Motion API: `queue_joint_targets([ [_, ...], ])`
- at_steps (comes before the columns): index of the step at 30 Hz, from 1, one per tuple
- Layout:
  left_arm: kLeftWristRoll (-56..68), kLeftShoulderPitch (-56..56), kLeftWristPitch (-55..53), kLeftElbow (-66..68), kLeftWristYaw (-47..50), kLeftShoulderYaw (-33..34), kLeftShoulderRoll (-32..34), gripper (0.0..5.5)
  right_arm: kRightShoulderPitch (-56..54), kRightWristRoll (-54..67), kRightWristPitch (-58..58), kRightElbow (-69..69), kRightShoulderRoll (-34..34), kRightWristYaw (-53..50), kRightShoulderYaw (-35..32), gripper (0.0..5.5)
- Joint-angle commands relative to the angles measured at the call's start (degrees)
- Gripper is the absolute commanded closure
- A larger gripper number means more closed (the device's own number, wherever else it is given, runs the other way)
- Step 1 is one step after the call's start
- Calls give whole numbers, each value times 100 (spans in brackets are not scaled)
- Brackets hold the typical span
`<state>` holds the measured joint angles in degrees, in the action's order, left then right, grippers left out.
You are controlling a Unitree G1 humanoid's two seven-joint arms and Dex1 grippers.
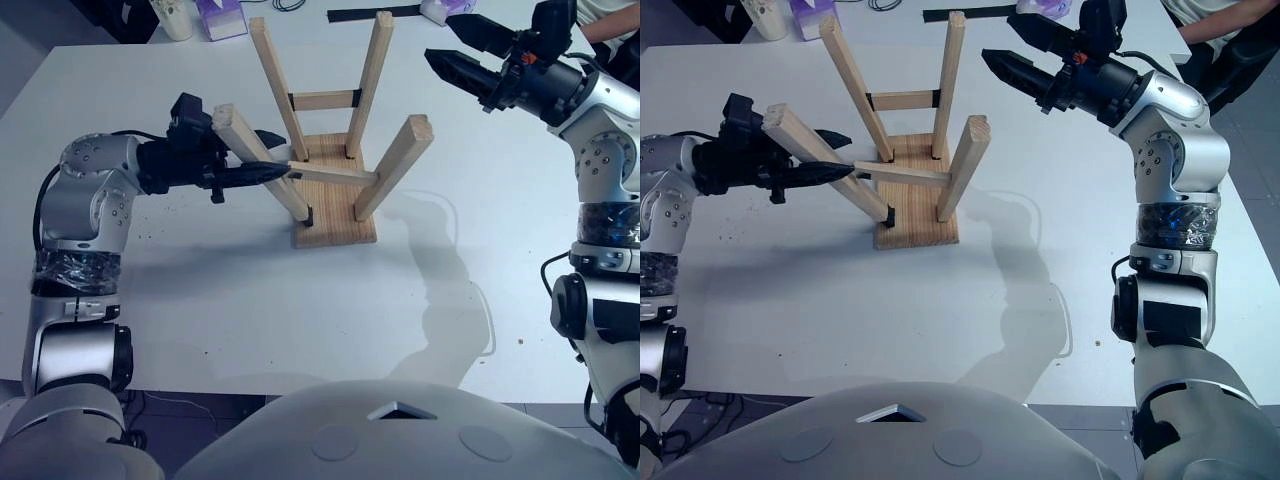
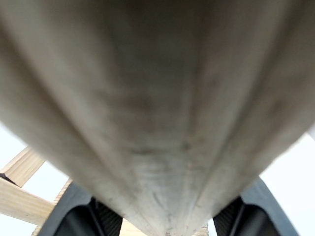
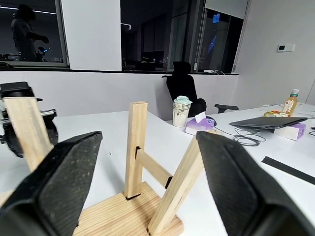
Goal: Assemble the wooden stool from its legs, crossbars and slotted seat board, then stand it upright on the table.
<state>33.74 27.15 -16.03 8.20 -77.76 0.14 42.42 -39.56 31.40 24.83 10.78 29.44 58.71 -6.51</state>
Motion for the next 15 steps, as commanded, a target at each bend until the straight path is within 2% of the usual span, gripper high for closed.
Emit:
queue_joint_targets([
  [1, -427, 96, 116, 276, -93, -115, 129, 346, 85, 34, 93, -230, -26, -35, 43, 197],
  [11, -509, -103, 112, 421, -213, -298, 30, 346, 363, 84, 235, -696, -139, -199, 75, 197],
  [15, -398, 65, 36, 567, -221, -166, 49, 346, 310, 240, 387, -1158, -164, -255, 42, 197],
])
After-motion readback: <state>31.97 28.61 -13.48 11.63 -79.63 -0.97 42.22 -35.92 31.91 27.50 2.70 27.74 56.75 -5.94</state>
